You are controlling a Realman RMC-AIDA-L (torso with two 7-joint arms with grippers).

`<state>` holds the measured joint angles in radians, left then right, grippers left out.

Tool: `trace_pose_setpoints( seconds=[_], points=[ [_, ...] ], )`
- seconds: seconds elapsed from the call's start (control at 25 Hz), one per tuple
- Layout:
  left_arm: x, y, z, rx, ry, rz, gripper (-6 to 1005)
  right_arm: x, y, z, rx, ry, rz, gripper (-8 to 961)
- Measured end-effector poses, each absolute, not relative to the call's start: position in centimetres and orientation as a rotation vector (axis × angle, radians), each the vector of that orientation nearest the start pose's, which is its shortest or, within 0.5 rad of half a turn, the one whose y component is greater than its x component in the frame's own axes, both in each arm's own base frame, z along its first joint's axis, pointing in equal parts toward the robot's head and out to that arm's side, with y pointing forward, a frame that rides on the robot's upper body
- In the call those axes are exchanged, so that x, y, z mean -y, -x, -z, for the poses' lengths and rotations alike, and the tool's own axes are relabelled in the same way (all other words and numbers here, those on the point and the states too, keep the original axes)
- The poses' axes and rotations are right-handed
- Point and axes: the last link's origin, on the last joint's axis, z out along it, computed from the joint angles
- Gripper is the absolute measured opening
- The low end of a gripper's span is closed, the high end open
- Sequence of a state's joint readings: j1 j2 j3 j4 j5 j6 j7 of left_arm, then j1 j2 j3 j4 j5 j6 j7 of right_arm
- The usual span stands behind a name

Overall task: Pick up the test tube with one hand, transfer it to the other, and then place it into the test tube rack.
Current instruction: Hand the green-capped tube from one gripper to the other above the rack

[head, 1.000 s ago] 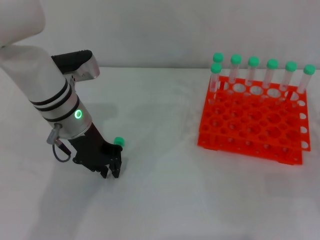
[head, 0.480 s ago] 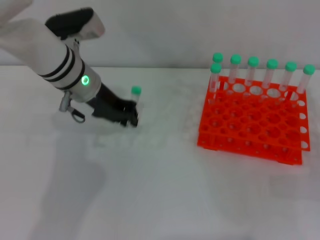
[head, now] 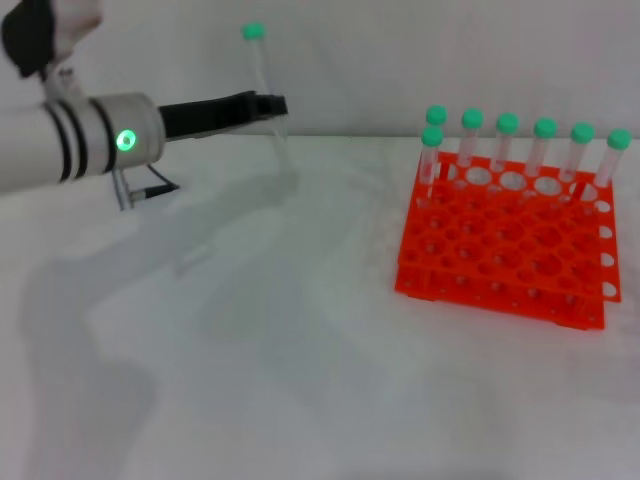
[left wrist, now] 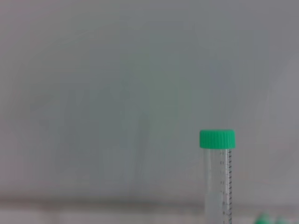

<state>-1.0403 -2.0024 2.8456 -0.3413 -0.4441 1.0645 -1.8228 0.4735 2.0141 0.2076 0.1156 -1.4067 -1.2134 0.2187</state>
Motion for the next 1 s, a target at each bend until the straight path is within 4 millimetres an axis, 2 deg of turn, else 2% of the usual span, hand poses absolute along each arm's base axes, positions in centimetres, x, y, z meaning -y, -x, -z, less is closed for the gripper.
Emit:
trace_pose_setpoints(
  seconds=[0.04,0.08,0.12,0.2,0.28,0.44,0.6,0.64,0.76,0.8,0.84,1.0],
  points=[
    [-46.3,21.3,-1.2,1.295,2.107,0.878,210,-33.3,-36.5,-3.7,-0.659,1.345,-0.718,869],
    [-46.3,21.3,-1.2,1.295,2.107,0.878,211,-33.3,-36.9,-3.9,-0.686,1.338,-0.726,869],
    [-44.7,22.4,-1.6,1.170,2.037,1.059,212,-33.3,-37.1,-4.0,-0.708,1.332,-0.732,869],
    [-43.9,22.6,-1.7,1.091,2.024,1.119,213,-33.3,-37.8,-4.3,-0.750,1.322,-0.734,868],
    [-42.3,23.1,-2.0,0.922,2.002,1.198,214,-33.2,-38.2,-4.6,-0.773,1.319,-0.745,866],
    [-39.5,23.5,-1.0,0.652,2.018,1.224,217,-32.7,-38.1,-5.2,-0.781,1.343,-0.827,863],
    [-37.8,23.4,0.7,0.462,2.037,1.180,220,-32.3,-37.3,-6.0,-0.773,1.418,-0.944,859],
    [-37.3,23.2,1.3,0.417,2.052,1.165,220,-32.0,-36.4,-6.5,-0.749,1.512,-1.018,859],
    [-36.6,22.5,3.2,0.346,2.133,1.122,222,-31.9,-34.6,-7.2,-0.677,1.700,-1.100,856],
    [-36.6,22.5,3.2,0.346,2.133,1.122,223,-31.9,-33.0,-7.5,-0.621,1.847,-1.141,855],
    [-36.4,21.5,5.1,0.327,2.223,1.084,224,-32.0,-31.9,-7.6,-0.582,1.951,-1.155,854],
    [-36.1,20.8,6.6,0.310,2.268,1.056,226,-32.5,-29.3,-7.0,-0.510,2.186,-1.163,851]
  ],
)
